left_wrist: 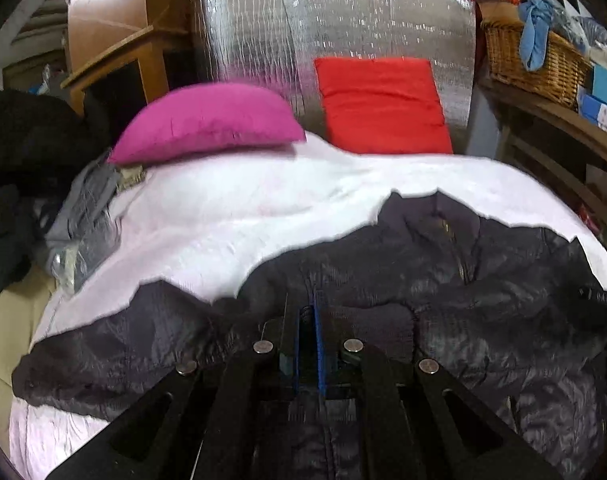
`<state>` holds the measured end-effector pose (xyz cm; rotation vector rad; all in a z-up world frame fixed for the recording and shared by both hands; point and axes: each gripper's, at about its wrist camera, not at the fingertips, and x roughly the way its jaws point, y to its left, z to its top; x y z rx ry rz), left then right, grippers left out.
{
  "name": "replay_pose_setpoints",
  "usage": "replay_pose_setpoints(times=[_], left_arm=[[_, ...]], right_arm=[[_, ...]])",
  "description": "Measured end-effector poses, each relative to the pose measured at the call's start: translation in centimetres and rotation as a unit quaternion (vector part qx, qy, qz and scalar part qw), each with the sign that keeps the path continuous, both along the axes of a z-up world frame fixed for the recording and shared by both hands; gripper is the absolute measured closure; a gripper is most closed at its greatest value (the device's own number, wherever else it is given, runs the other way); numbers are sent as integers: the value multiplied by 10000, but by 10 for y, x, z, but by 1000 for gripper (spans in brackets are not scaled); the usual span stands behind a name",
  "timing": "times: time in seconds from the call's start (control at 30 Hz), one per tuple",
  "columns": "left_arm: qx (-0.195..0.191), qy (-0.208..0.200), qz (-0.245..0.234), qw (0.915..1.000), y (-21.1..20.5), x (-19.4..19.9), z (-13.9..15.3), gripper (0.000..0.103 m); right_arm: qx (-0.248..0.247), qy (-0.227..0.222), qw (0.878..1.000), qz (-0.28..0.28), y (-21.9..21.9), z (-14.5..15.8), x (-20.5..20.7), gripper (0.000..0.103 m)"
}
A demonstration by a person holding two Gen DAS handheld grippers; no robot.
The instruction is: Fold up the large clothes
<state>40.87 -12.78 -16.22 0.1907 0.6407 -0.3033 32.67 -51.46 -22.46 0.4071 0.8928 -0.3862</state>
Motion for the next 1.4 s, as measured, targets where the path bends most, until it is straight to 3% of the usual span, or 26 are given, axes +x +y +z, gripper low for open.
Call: replay_pose_setpoints(times=[0.07,0.17,0.27,0.37,0.43,0.47,0.5,0.57,0.7,0.77,0.83,0.87,0.9,1.0,1.13,1.17,1.2,1.23,1.33,1.4], left_arm=[[-69,-204,4,9998,-5,0,10,97],[-146,-955,-182,9952,-19,-16,35,97],[361,-1624,-384,9853,-38,-31,35,96],[1417,-1270,-184,9816,-50,-10,-10,96],[2293,-267,176,9728,-46,23,-67,97],[2568,74,457,9654,-38,34,-86,98],[2650,242,625,9619,-29,41,-95,99],[2429,518,829,9651,-10,48,-95,99],[1596,563,845,9819,10,41,-63,99],[982,733,643,9904,13,35,-52,97],[609,986,482,9921,8,37,-51,60],[447,1055,429,9925,5,37,-51,24],[252,1038,400,9935,1,37,-51,13],[186,966,329,9946,-13,36,-53,13],[-61,1293,305,9911,-18,47,-68,15],[-129,1368,297,9901,-18,50,-73,28],[-210,1505,245,9881,-19,52,-78,56],[-177,1661,239,9857,-22,54,-83,63],[292,1526,265,9875,-32,49,-90,68],[475,1512,290,9869,-39,48,-89,68]], right_arm=[[-49,-191,9997,-167,-5,11,-5,71],[112,-425,9981,-429,-19,15,-11,74],[152,-341,9973,-632,-30,3,-11,74],[237,-194,9972,-679,-31,-6,-7,74],[408,-228,9967,-659,-32,-3,-7,71],[549,-223,9960,-667,-33,-2,-8,66],[708,-175,9949,-693,-36,1,-10,50],[905,-205,9926,-784,-44,5,-19,29],[1258,-1125,9796,-1091,-64,37,-47,29],[1230,-1589,9747,-982,-61,53,-59,29],[1095,-1673,9778,-621,-46,62,-61,29],[994,-1605,9810,-455,-36,63,-54,30],[847,-1505,9847,-229,-21,64,-50,30],[668,-1281,9893,188,6,60,-39,39],[710,-887,9919,565,31,42,-19,43],[702,-753,9929,596,36,36,-17,46],[744,-585,9934,641,39,29,-12,52],[826,-398,9935,681,43,21,-10,54],[1023,128,9917,764,46,-7,-3,55],[876,155,9929,794,51,-8,1,56]])
